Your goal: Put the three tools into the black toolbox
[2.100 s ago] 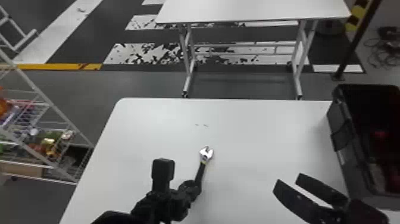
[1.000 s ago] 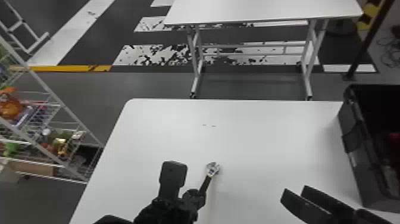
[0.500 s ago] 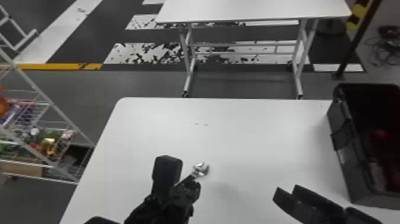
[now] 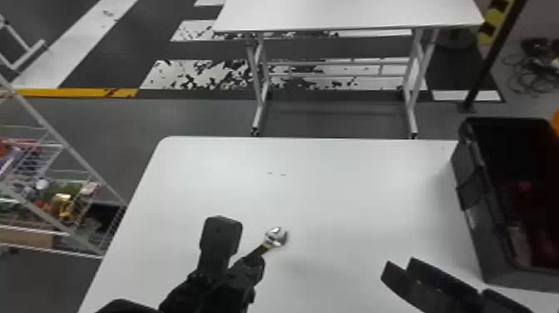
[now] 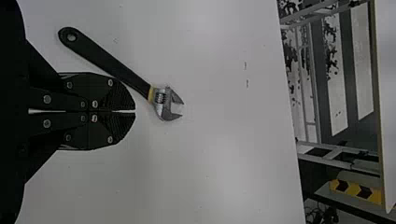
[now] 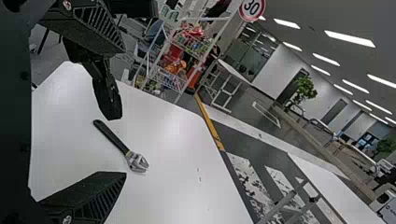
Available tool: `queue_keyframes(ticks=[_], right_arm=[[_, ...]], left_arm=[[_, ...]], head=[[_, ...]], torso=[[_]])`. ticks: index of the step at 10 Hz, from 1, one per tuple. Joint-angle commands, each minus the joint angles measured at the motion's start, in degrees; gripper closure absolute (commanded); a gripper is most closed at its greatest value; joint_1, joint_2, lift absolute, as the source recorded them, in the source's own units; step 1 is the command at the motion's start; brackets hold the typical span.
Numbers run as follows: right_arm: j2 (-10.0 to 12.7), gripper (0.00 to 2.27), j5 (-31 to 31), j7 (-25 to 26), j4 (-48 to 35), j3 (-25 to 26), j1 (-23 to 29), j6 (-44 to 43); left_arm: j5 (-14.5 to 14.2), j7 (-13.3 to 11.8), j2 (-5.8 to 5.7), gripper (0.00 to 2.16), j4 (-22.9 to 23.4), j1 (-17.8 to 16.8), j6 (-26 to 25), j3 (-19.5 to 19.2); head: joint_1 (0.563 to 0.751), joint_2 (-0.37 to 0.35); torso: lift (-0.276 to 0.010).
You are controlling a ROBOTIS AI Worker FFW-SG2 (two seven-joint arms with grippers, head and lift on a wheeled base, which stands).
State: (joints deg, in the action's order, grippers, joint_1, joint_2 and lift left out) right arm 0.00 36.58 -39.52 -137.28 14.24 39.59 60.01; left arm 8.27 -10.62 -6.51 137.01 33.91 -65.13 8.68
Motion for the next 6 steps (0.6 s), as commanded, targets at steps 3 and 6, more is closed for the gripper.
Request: queue_keyframes(ticks=[3, 6], right_arm=[[0.1, 0.07, 2.6, -1.5, 0.5, 4.1, 0.3, 0.9], [0.1, 0.07, 4.6, -3.8, 0.8, 7.0, 1.9, 1.5]], left_arm=[[-0.1, -17.0, -0.87, 0.08, 0.4, -2.9, -8.5, -15.1], [0.8, -34.6, -2.63, 0.08, -2.5, -12.5, -24.9, -21.7]], head=[[0.695, 0.218], [0.695, 0.287]], torso=[[-0.051], [-0.051]])
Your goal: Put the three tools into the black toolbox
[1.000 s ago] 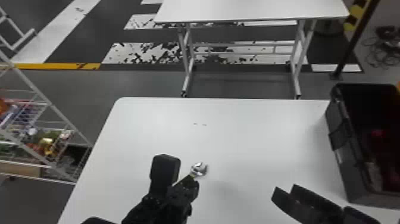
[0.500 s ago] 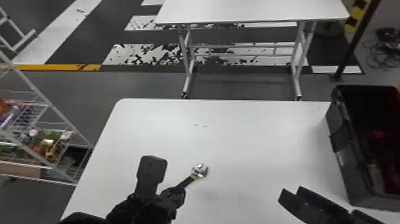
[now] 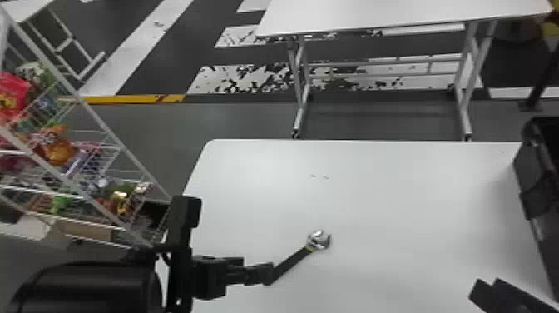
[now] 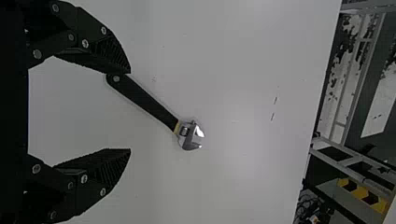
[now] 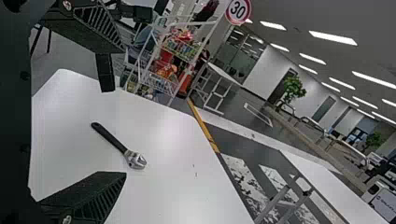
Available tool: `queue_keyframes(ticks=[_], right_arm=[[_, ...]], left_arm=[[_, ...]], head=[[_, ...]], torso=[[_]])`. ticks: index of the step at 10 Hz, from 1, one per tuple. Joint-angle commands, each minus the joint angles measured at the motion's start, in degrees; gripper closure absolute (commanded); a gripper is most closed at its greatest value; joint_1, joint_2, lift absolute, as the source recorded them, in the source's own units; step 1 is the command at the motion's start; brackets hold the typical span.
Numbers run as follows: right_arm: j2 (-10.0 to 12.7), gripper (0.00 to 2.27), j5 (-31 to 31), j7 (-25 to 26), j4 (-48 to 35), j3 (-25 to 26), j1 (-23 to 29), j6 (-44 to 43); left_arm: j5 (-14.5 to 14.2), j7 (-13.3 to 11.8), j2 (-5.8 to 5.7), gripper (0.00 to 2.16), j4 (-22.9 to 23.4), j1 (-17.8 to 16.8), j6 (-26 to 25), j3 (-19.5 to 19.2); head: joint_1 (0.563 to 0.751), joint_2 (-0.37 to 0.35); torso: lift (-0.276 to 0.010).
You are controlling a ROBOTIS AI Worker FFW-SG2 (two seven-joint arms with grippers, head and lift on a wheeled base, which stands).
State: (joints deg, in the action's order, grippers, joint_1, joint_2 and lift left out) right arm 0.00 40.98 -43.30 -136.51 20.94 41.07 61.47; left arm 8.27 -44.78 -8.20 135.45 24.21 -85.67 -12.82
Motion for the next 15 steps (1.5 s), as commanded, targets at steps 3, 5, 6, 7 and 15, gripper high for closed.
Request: queue_keyframes(ticks=[3, 5, 6, 7, 15], right_arm=[[0.1, 0.07, 2.1, -1.9, -0.1, 2.6, 2.0, 0.0], [0.1, 0.07, 3.0, -2.8, -0.1, 4.2, 2.6, 0.0], [0.1, 0.07, 3.3, -3.0, -0.1, 4.6, 2.7, 0.0], [0.1, 0.07, 3.4, -3.0, -0.1, 4.7, 2.7, 0.0], [0.1, 0.07, 6.0, -7.4, 3.9, 7.9, 2.7, 0.5]], left_arm=[[6.9, -7.8, -2.70, 0.08, -4.8, -9.6, -4.4, 4.6], [8.6, -10.4, -4.63, 0.08, -8.8, -12.7, -4.4, 7.3], [9.7, -12.8, -5.86, 0.08, -11.2, -14.5, -4.4, 8.8], [11.0, -15.0, -7.35, 0.08, -12.8, -15.2, -4.4, 10.7], [18.9, -20.5, -17.72, 0.09, -25.2, -24.6, -4.1, 30.2]], head=[[0.695, 0.269], [0.695, 0.228], [0.695, 0.219], [0.695, 0.201], [0.695, 0.207]], torso=[[-0.051], [-0.051], [-0.051], [-0.051], [-0.051]])
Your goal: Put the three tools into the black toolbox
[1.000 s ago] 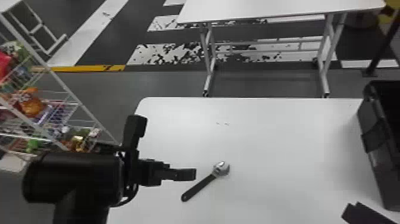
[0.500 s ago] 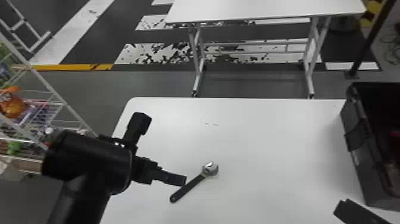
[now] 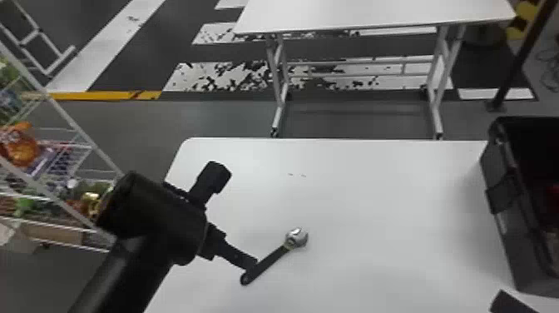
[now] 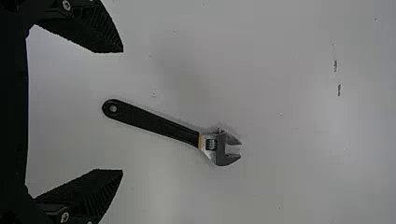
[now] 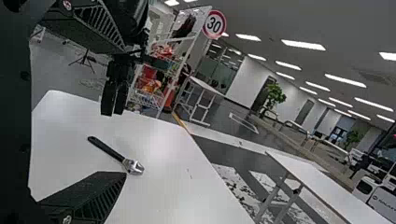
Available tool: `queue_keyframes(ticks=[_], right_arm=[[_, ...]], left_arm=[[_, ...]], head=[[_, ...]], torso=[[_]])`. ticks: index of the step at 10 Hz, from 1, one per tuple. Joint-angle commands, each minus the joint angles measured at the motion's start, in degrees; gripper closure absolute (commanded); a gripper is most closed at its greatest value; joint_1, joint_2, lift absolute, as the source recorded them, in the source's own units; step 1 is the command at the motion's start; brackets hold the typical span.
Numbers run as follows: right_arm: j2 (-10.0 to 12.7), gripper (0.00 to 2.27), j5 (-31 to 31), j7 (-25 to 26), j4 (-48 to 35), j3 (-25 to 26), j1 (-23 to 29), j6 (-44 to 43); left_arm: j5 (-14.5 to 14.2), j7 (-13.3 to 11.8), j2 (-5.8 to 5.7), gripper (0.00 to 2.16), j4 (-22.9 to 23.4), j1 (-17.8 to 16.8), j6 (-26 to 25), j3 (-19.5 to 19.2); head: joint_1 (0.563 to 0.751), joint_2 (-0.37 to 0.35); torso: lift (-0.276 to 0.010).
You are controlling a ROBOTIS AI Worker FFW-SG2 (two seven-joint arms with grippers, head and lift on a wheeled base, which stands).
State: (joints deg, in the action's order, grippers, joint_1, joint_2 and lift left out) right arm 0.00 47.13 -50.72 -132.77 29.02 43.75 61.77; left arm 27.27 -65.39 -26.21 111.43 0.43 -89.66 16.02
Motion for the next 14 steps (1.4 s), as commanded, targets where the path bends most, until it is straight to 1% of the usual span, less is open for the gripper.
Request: queue_keyframes(ticks=[1, 2, 3, 4, 6, 7, 8, 9, 10, 11, 12, 14], right_arm=[[0.1, 0.07, -0.4, 0.0, 0.1, -1.1, 0.0, 0.2], [0.1, 0.07, -1.5, 0.0, 0.1, -2.3, -0.1, 0.2], [0.1, 0.07, -3.3, 0.2, -0.1, -3.8, -0.5, 0.2], [0.1, 0.07, -5.0, 0.5, -0.3, -5.1, -1.1, 0.2], [0.1, 0.07, -7.4, 1.8, 0.0, -7.1, -2.0, 0.2], [0.1, 0.07, -7.9, 2.0, 0.2, -7.6, -2.4, 0.2], [0.1, 0.07, -7.9, 2.2, 0.5, -7.8, -2.8, 0.2], [0.1, 0.07, -7.8, 2.2, 0.5, -7.8, -2.7, 0.2], [0.1, 0.07, -7.6, 2.2, 0.5, -7.6, -2.4, 0.2], [0.1, 0.07, -7.0, 2.0, 0.4, -7.3, -2.2, 0.2], [0.1, 0.07, -6.4, 1.7, 0.4, -6.7, -1.5, 0.2], [0.1, 0.07, -5.5, 1.3, 0.1, -5.9, -0.8, 0.2]], left_arm=[[-0.5, 1.2, 0.54, 0.12, -3.7, -2.8, 2.2, 4.4], [-1.2, 2.4, 1.42, 0.14, -6.4, -4.0, 6.7, 6.0], [-2.1, 3.8, 1.77, 0.14, -9.2, -5.5, 9.7, 7.7], [-2.4, 5.1, 1.77, 0.18, -11.6, -6.8, 13.4, 9.6], [-3.6, 5.5, 1.69, 0.21, -14.9, -9.6, 15.9, 12.1], [-3.9, 5.5, 1.77, 0.21, -15.8, -10.5, 16.0, 13.2], [-4.4, 4.9, 1.77, 0.21, -16.1, -11.1, 15.7, 14.2], [-4.2, 4.5, 1.77, 0.21, -16.1, -11.1, 14.8, 16.1], [-2.8, 4.5, 1.77, 0.21, -16.1, -11.3, 13.4, 18.6], [-1.9, 4.2, 1.77, 0.21, -16.1, -11.2, 12.4, 20.3], [-0.8, 4.2, 1.51, 0.21, -15.6, -11.0, 11.8, 21.2], [0.3, 3.6, 1.07, 0.21, -15.0, -10.9, 10.4, 21.2]], head=[[0.695, 0.202], [0.695, 0.193], [0.695, 0.181], [0.695, 0.173], [0.695, 0.167], [0.695, 0.164], [0.695, 0.164], [0.695, 0.159], [0.695, 0.150], [0.695, 0.144], [0.695, 0.141], [0.695, 0.143]], torso=[[-0.051], [-0.051], [-0.051], [-0.051], [-0.051], [-0.051], [-0.051], [-0.051], [-0.051], [-0.051], [-0.051], [-0.051]])
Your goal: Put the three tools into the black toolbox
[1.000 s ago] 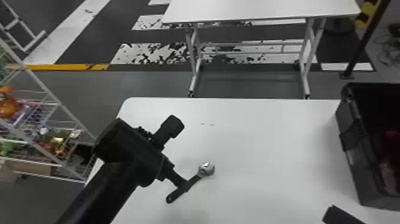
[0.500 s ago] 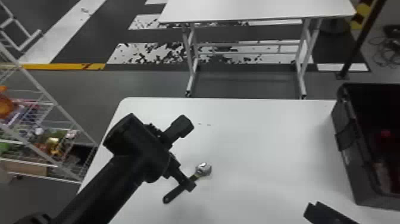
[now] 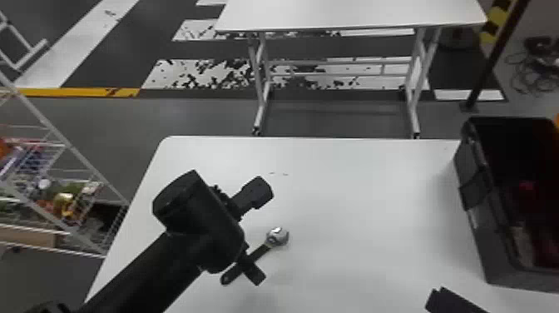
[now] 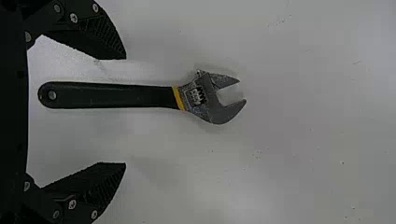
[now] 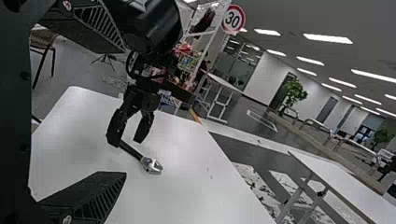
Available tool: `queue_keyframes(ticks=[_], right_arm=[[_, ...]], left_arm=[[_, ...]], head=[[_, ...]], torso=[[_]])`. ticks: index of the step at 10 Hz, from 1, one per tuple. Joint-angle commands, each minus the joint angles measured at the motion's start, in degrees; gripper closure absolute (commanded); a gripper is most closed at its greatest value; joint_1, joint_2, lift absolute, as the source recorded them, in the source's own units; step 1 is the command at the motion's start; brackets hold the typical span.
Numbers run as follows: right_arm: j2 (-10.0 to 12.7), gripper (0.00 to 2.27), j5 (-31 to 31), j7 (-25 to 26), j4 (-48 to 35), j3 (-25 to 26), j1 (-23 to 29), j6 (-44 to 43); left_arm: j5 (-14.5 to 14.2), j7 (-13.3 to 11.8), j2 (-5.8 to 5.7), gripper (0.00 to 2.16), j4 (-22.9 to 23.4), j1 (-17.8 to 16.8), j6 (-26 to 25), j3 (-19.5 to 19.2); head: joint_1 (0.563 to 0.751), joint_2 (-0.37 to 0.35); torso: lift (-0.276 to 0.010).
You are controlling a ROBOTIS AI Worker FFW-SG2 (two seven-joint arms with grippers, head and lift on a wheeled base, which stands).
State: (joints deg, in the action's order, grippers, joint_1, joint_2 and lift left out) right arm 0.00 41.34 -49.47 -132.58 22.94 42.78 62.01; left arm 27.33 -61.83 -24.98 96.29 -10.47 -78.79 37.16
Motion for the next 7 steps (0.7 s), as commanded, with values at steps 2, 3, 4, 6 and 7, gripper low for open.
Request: queue_keyframes(ticks=[2, 3, 4, 6, 7], right_arm=[[0.1, 0.07, 0.8, 0.0, -0.1, 0.6, 0.2, -0.2], [0.1, 0.07, 0.8, 0.0, -0.1, 0.6, 0.1, -0.2], [0.1, 0.07, 0.8, 0.1, -0.1, 0.7, -0.1, -0.2], [0.1, 0.07, 0.9, 0.2, -0.1, 0.8, -0.4, -0.2], [0.1, 0.07, 0.9, 0.2, 0.0, 1.0, -0.8, -0.2]], left_arm=[[1.2, -1.1, -0.69, 0.21, 1.1, 0.1, -1.9, 0.0], [1.2, -1.6, -0.95, 0.21, 1.3, 0.1, -2.0, 0.0], [1.2, -1.7, -0.95, 0.21, 1.3, 0.4, -2.0, 0.0], [2.0, -1.2, -0.86, 0.21, 1.0, 0.7, -1.7, 0.4], [2.5, -0.8, -0.86, 0.21, 0.6, 0.5, -1.5, 0.5]], head=[[0.695, 0.149], [0.695, 0.153], [0.695, 0.157], [0.695, 0.159], [0.695, 0.161]], torso=[[-0.051], [-0.051], [-0.051], [-0.051], [-0.051]])
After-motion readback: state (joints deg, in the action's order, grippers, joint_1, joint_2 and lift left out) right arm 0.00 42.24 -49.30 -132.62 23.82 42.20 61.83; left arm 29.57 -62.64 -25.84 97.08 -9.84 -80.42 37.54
